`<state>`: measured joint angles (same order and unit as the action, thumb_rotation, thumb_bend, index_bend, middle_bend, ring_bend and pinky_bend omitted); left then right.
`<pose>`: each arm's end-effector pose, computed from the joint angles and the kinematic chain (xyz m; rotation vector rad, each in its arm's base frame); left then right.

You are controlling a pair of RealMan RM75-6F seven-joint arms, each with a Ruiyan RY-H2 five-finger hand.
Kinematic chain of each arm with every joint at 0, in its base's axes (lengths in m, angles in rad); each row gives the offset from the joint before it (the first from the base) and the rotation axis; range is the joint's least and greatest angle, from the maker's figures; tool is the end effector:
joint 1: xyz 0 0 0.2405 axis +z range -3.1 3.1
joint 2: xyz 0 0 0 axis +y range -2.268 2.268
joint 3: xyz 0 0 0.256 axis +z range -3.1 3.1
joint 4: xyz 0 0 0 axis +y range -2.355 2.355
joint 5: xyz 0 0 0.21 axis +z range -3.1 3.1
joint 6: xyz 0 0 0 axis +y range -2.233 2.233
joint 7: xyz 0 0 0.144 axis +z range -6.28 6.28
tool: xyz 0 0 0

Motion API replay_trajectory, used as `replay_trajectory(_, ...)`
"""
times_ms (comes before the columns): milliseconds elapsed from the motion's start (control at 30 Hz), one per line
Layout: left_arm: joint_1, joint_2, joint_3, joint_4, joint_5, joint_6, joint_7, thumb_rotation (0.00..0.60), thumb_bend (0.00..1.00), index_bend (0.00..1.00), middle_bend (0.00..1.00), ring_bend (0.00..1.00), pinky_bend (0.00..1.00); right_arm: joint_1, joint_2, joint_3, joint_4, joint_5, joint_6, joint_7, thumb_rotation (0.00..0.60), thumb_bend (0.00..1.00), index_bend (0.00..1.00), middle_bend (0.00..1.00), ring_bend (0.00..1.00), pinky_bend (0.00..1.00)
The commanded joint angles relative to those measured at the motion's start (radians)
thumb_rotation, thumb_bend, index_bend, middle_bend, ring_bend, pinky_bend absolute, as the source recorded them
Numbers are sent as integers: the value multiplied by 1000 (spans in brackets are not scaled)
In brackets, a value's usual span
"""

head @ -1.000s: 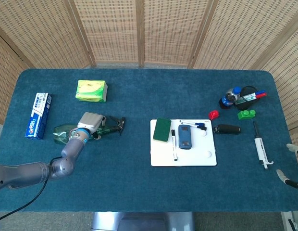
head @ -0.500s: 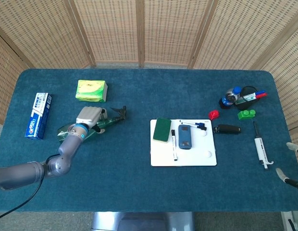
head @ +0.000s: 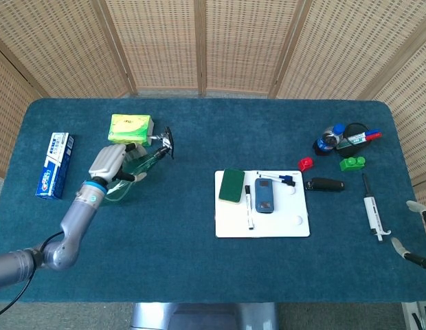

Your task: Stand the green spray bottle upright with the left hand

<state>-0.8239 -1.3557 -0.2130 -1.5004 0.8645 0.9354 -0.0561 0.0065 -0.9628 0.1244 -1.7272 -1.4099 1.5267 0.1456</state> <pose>-0.1637 0.3937 0.0574 -1.5122 -1.3377 -1.1029 -0.3132 -0.1699 0.2180 1.1724 -0.9592 0.9733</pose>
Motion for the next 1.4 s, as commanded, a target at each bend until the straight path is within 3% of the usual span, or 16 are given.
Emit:
replay_trajectory(33, 100, 3, -37, -31, 113, 91, -172, 600, 347, 442, 447, 424, 533, 3, -4, 2, -2, -1, 0, -1, 600, 277, 224, 314, 120, 164)
replay_trajectory(500, 250, -49, -68, 26, 370, 228, -657, 600, 348, 452, 430, 404, 515, 17, -11, 8, -4, -5, -11, 1, 600, 277, 224, 317, 120, 164)
replay_trajectory(1000, 324, -170, -29, 185, 551, 401, -908, 599, 351, 460, 422, 386, 496, 20, -15, 7, -7, -1, -17, 1, 600, 276, 223, 318, 124, 164)
replay_trajectory(1400, 383, -232, 38, 282, 653, 529, -1007, 597, 350, 451, 419, 381, 482, 24, -16, 8, -18, 2, -20, -9, 600, 276, 223, 318, 126, 164)
